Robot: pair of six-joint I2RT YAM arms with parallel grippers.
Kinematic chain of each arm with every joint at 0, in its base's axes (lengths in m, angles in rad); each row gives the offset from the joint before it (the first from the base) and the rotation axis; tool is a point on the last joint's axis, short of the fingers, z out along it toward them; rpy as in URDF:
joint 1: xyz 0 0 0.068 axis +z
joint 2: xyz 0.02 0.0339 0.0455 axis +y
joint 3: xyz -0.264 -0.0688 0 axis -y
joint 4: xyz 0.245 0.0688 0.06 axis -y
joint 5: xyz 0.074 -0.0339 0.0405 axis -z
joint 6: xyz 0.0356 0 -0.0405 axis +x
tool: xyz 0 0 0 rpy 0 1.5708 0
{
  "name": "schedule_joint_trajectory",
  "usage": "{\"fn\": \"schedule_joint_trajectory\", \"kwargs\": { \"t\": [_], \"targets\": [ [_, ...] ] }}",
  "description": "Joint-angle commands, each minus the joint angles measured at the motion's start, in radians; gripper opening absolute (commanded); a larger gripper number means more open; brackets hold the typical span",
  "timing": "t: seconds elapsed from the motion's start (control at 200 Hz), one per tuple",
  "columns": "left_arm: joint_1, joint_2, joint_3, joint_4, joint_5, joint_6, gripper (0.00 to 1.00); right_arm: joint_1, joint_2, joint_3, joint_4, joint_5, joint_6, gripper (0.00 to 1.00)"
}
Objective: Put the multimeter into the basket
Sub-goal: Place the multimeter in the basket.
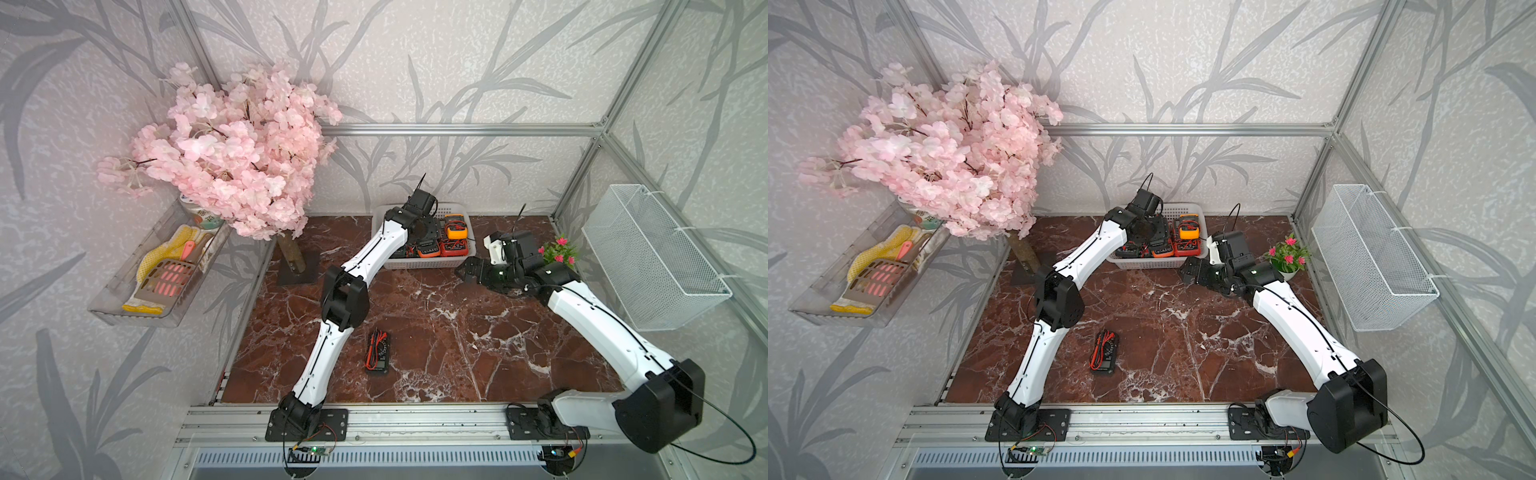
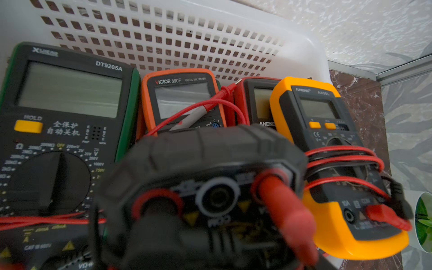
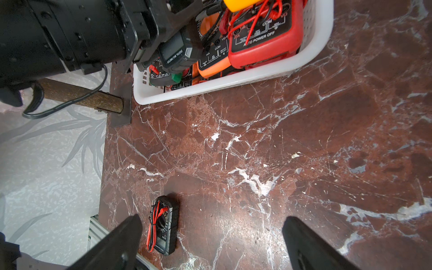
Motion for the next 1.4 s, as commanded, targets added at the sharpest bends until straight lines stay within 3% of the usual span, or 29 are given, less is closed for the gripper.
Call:
{"fn": "schedule_joint_trajectory", "kwargs": {
  "t": [0.0, 0.335, 0.71, 0.945, 1.245, 1.395],
  "targets": [
    [-0.003, 0.025, 0.014, -0.011, -0.004, -0.002, 0.70, 0.006, 0.003, 0.015, -0.004, -0.002, -0.021, 0.99],
    [-0.002, 0.048, 0.044, -0.016, 0.008, 0.003, 1.00, 0.005, -0.007, 0.007, -0.011, -0.004, -0.031, 0.99],
    [-0.008, -0.019, 0.038, -0.024, -0.016, 0.024, 1.00, 0.005, -0.033, -0.012, -0.014, -0.005, -0.034, 0.99],
    [-0.014, -0.102, -0.036, -0.014, -0.060, 0.048, 1.00, 0.006, -0.055, -0.036, -0.018, -0.011, -0.036, 0.99],
    [-0.020, -0.248, -0.198, -0.008, -0.112, 0.061, 1.00, 0.005, -0.083, -0.064, -0.029, -0.016, -0.044, 0.99],
    [-0.026, -0.365, -0.370, 0.046, -0.149, 0.056, 1.00, 0.008, -0.089, -0.074, -0.029, -0.026, -0.047, 0.99]
  ]
}}
